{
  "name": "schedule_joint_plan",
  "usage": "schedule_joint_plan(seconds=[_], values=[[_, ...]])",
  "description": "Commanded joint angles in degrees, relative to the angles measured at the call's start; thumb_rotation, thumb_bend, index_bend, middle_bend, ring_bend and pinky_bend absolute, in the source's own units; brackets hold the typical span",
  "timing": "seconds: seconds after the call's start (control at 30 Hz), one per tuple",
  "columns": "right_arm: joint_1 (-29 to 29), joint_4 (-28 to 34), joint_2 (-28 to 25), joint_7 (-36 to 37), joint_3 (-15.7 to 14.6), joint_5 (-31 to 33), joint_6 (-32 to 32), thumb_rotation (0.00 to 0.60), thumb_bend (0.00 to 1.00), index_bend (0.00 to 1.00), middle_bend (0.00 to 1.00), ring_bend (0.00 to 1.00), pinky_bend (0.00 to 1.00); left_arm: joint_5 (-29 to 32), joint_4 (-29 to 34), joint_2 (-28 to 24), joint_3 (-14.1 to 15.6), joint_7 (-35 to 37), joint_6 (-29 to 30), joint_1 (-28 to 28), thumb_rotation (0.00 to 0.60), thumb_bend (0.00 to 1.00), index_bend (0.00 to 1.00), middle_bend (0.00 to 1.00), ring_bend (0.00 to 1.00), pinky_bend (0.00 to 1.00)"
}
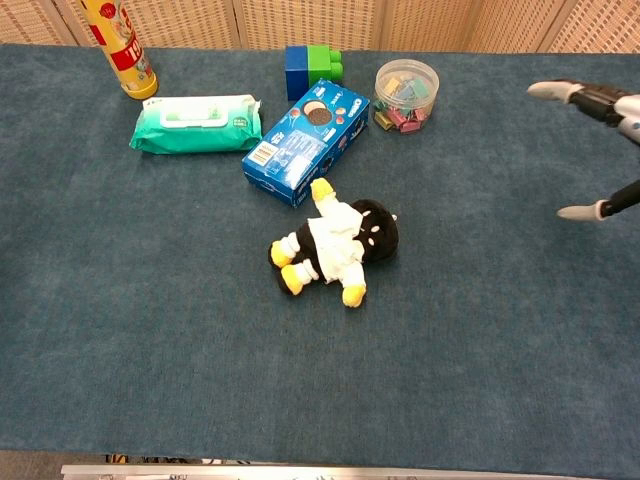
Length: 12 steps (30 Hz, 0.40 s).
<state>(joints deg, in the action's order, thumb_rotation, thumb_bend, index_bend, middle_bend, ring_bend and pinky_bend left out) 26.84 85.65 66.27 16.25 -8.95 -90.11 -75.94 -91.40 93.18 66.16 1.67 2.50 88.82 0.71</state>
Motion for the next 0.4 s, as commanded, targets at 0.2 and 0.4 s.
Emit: schedule_joint_plan(seconds=[0.2, 0.4], values=[[-9.9, 6.7, -8.1, -11.3, 1.0, 3.8, -8.3, 0.6, 0.0, 0.0, 0.05, 0.0, 0.0, -0.6, 0.6, 0.6, -0.3, -1.2, 0.2, -0.5, 0.6, 0.34, 0.03, 0.06, 0.08, 0.07], [-12.9, 6.3, -8.5, -10.7, 1.4, 2.9, -10.0, 0.6, 0.0, 0.0, 0.05, 0.0, 0.0, -0.8, 1.2, 0.8, -0.3, -1.9, 0.2, -0.7, 0.6, 0.34, 0.03, 0.06, 0.08, 0.07]])
